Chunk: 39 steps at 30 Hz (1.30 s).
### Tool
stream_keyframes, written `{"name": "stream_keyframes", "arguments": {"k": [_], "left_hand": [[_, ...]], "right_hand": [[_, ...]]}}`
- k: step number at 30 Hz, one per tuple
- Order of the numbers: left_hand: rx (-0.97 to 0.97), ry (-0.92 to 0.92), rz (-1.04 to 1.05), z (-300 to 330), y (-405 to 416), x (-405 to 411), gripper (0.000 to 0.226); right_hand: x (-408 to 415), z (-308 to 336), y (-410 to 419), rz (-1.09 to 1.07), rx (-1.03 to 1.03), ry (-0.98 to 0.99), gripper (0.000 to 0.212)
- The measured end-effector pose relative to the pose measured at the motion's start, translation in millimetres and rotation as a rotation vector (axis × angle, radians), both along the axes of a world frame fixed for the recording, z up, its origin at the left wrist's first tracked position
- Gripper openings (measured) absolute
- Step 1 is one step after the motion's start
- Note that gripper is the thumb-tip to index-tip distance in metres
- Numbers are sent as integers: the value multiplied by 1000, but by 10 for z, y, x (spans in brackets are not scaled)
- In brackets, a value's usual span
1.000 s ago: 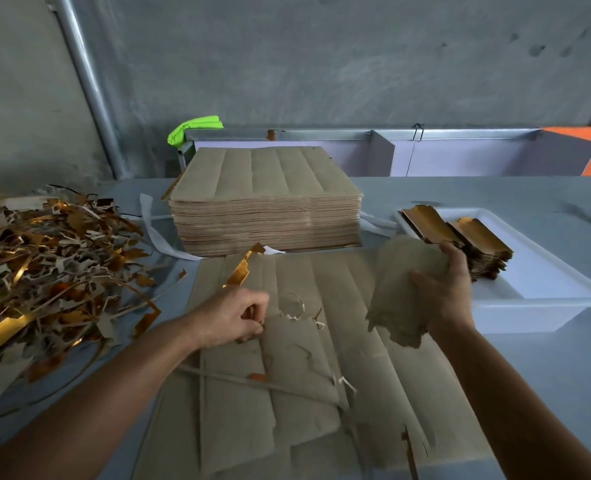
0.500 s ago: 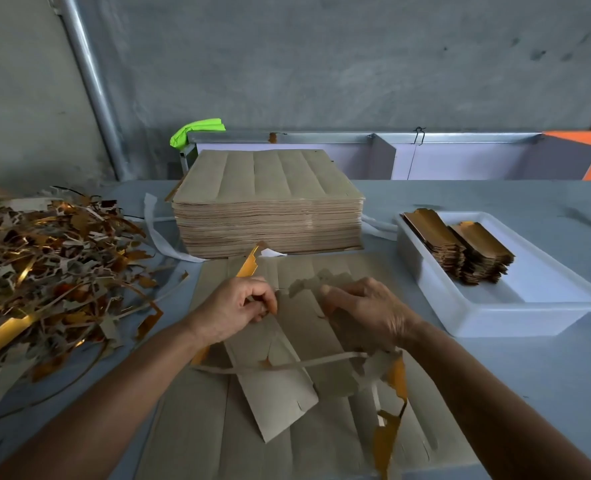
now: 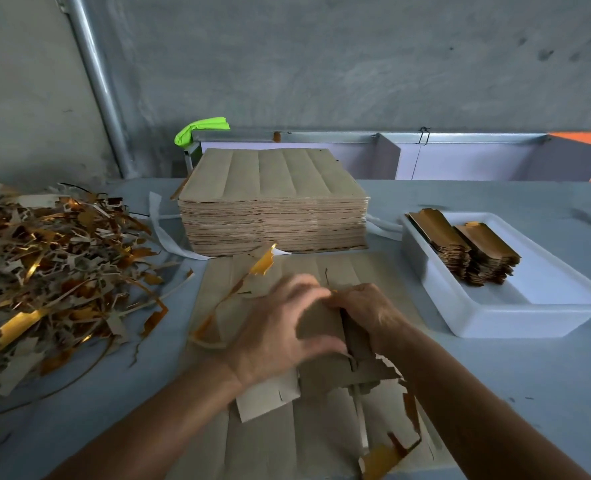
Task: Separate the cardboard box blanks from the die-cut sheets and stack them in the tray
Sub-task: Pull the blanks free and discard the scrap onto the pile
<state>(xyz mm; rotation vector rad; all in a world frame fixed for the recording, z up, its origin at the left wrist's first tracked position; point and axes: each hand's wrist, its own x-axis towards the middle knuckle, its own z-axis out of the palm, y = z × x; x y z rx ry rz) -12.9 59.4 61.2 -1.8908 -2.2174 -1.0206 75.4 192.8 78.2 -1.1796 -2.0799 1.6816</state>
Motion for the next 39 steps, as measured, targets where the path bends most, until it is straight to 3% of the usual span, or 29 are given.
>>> {"name": "stream_keyframes", "arguments": {"k": [2, 4, 7, 11, 14, 18, 24, 26, 30, 34, 35, 37, 39], "left_hand": [[-150, 22, -57, -149, 2, 262, 89], [-222, 60, -41, -344, -11, 449, 74], [-115, -48, -78, -457, -87, 563, 30], [-43, -188, -226, -319, -170, 470, 34], [-229, -211, -402, -205, -212, 347, 15], [-649, 138, -164, -243, -314, 120, 16], [-920, 144, 38, -201, -474, -264, 19], [-876, 100, 40, -186, -502, -323, 23], [-658, -32, 70, -207, -504, -313, 32], [-235, -412, 302, -306, -552, -227, 32], [-154, -390, 388, -340, -577, -202, 29], [-51, -164, 582, -384, -621, -185, 22], [45, -61, 606, -403, -629, -233, 38]], "right_hand": [[-26, 6, 5, 3, 9, -39, 16], [-39, -16, 41, -58, -6, -23, 15], [-5, -89, 132, -198, -7, 40, 19], [61, -203, 209, -198, 47, 42, 9], [91, -245, 271, -302, -25, 94, 15], [198, -226, 457, -476, -92, 168, 9], [429, -178, 689, -639, -13, 195, 25], [489, -192, 713, -650, -33, 198, 28], [487, -247, 594, -577, -128, 177, 9], [379, -289, 419, -462, -242, 174, 15], [346, -304, 377, -424, -224, 169, 18], [280, -356, 299, -337, -106, 166, 21], [239, -381, 212, -244, 62, 154, 17]]}}
